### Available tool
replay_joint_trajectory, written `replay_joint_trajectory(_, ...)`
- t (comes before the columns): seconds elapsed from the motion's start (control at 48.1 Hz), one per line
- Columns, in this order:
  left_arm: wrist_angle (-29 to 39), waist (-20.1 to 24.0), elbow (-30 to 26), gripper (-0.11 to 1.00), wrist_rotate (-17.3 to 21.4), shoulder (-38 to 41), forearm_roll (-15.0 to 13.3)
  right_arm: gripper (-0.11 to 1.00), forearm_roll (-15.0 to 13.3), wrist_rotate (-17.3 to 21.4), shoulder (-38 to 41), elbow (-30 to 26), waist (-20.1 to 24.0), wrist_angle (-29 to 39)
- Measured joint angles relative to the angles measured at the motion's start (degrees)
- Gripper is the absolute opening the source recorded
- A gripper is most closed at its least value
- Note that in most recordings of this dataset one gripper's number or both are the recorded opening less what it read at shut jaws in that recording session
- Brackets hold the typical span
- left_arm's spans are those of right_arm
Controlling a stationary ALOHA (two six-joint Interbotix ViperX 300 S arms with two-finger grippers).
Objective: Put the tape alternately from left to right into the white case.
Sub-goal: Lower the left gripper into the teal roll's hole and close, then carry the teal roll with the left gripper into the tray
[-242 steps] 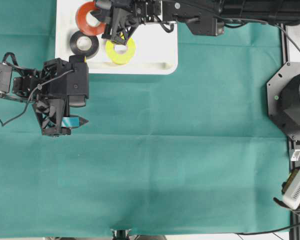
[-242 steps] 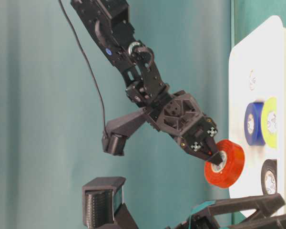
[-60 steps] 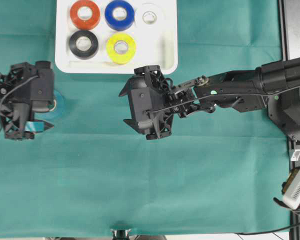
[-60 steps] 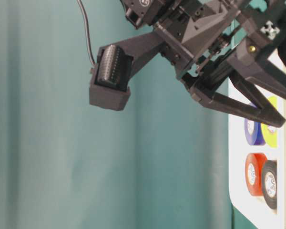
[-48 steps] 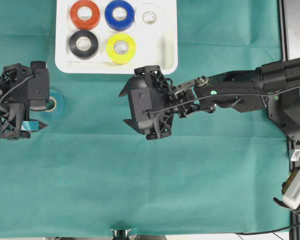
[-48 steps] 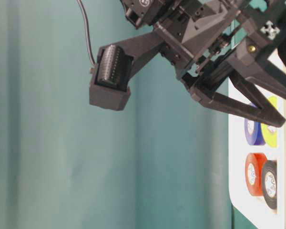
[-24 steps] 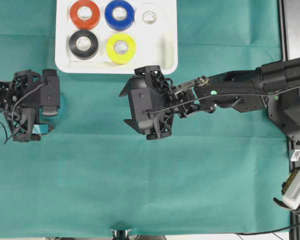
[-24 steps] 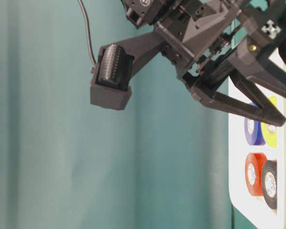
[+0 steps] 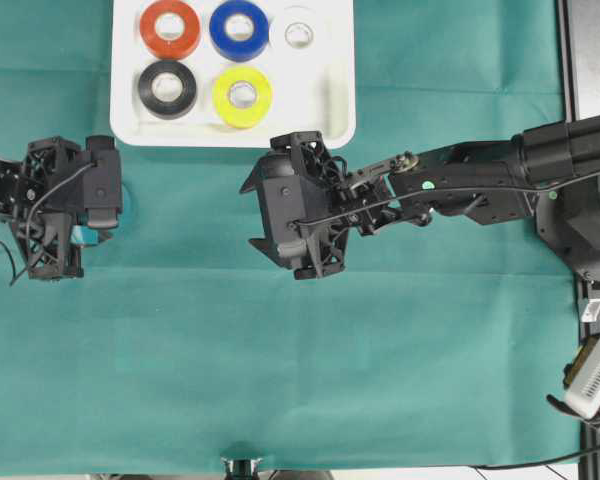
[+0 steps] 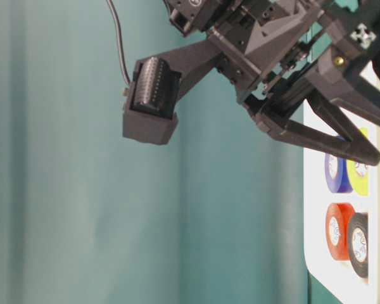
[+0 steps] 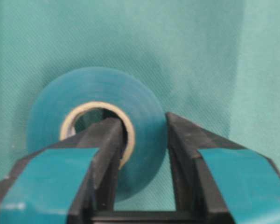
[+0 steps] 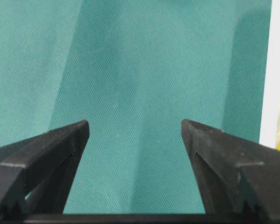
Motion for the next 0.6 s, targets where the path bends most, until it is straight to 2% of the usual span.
replay_joint_trajectory(0.374, 0.3, 0.0, 0.0, 0.24, -0.3, -1.5, 0.0, 0.90, 0.0, 0.0, 0.0, 0.0, 0.0, 0.0)
replay_joint_trajectory(0.603, 0.5, -0.1, -1.1, 0.24, 0.1, -8.1, 0.0, 0.90, 0.0, 0.0, 0.0, 0.1, -0.1, 0.0)
